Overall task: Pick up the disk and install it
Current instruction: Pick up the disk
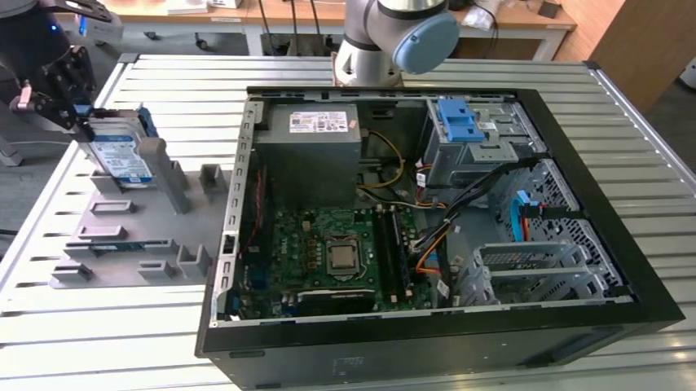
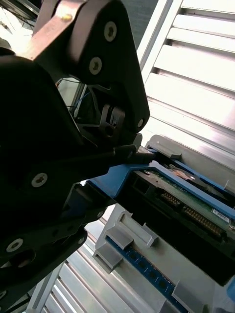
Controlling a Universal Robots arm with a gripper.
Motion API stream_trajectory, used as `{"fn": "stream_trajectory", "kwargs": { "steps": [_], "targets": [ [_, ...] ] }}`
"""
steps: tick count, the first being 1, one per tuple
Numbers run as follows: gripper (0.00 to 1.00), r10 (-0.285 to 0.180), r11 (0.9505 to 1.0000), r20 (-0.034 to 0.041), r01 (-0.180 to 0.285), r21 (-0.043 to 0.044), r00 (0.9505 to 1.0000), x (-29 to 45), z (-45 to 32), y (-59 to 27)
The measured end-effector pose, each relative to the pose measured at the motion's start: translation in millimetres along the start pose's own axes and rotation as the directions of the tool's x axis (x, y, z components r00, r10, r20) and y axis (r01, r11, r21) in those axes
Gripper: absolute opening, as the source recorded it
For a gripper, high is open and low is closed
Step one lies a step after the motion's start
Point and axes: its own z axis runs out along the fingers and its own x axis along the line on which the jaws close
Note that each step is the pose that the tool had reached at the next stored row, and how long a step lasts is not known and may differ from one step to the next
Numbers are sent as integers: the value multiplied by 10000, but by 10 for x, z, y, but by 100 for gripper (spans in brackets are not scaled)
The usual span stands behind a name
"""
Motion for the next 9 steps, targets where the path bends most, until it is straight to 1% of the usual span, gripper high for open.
{"fn": "stream_trajectory", "kwargs": {
  "steps": [1,2,9],
  "targets": [
    [43,0,10000,0,0,0,10000,0,0,0],
    [37,0,10000,0,0,0,10000,0,0,0],
    [37,-64,10000,-1,64,0,10000,19,0,4]
  ]
}}
